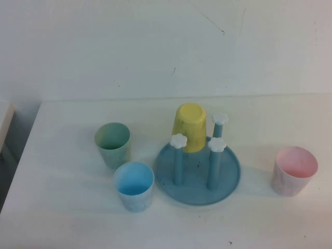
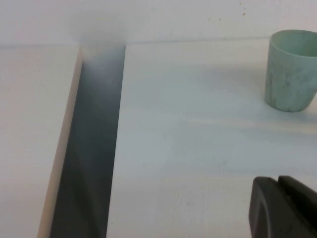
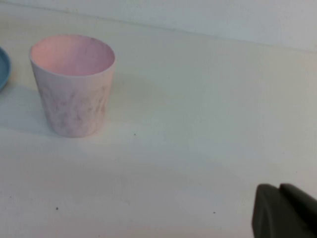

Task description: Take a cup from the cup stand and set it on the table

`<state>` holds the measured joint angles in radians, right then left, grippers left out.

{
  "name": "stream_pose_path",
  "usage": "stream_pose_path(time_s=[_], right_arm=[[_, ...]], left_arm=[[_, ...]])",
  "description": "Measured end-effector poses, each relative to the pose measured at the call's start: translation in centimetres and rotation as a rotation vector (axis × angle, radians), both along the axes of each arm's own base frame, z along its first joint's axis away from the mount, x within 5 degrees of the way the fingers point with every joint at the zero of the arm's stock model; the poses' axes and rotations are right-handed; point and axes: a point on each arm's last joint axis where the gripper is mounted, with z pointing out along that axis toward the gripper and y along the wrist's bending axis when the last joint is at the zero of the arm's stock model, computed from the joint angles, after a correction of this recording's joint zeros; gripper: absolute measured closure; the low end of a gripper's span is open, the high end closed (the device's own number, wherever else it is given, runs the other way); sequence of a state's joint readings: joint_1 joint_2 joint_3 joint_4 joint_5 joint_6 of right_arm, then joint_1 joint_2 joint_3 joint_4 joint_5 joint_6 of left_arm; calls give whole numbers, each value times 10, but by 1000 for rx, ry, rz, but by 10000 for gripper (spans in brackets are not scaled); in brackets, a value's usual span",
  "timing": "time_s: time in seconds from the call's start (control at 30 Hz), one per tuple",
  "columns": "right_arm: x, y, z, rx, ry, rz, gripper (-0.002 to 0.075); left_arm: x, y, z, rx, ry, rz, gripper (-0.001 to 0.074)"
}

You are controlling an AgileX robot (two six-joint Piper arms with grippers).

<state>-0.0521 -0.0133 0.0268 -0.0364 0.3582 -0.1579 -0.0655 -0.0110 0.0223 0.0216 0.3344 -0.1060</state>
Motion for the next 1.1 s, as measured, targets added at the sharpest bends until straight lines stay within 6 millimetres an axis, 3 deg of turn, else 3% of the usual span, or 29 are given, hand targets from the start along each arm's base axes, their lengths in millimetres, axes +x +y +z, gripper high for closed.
stream_pose_path(time_s=[1.1], right_arm=[[1, 0, 2, -7, -20, 0, 729]], left_arm=[[1, 0, 2, 4, -21, 0, 738]])
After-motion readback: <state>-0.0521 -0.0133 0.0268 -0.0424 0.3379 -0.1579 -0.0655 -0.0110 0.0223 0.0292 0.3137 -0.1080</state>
